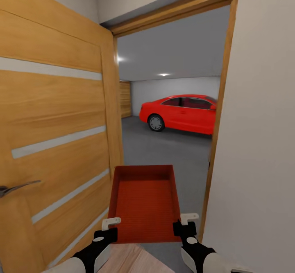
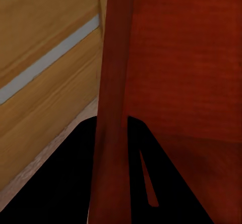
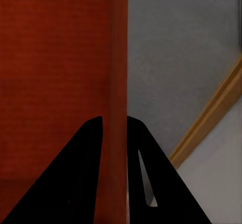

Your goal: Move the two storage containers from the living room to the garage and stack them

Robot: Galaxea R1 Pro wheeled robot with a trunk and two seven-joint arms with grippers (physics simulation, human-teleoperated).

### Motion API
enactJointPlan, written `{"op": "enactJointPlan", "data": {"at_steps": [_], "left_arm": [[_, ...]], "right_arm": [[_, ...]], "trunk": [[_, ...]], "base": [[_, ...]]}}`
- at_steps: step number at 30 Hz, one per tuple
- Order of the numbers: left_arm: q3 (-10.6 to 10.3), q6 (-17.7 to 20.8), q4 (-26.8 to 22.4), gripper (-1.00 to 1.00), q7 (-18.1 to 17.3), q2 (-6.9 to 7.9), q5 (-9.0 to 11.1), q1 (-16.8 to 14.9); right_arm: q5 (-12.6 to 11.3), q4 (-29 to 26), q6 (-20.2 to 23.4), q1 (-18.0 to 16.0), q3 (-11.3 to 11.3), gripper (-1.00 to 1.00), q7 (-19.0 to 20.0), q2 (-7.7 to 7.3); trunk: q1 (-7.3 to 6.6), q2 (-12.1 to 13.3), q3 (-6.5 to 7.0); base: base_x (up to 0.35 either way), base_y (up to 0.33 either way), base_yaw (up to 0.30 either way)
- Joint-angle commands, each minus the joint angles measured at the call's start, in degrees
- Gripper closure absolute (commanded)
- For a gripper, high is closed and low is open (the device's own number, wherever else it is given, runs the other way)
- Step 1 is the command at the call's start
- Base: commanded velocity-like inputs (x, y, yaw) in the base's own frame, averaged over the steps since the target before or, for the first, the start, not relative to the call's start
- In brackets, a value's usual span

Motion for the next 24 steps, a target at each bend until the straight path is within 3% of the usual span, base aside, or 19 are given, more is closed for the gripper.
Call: {"op": "enactJointPlan", "data": {"at_steps": [1,24], "left_arm": [[0.3,0.0,-0.4,1.00,0.0,0.67,-0.4,-0.1],[0.3,0.0,-0.4,1.00,0.0,0.67,-0.4,-0.1]], "right_arm": [[1.0,0.3,0.1,-0.1,-2.2,1.00,0.0,0.05],[1.0,0.3,0.1,-0.1,-2.2,1.00,0.0,0.05]], "trunk": [[0.04,-0.1,-0.10],[0.04,-0.1,-0.10]], "base": [[0.208,0.244,-0.252],[0.212,0.244,-0.283]]}}
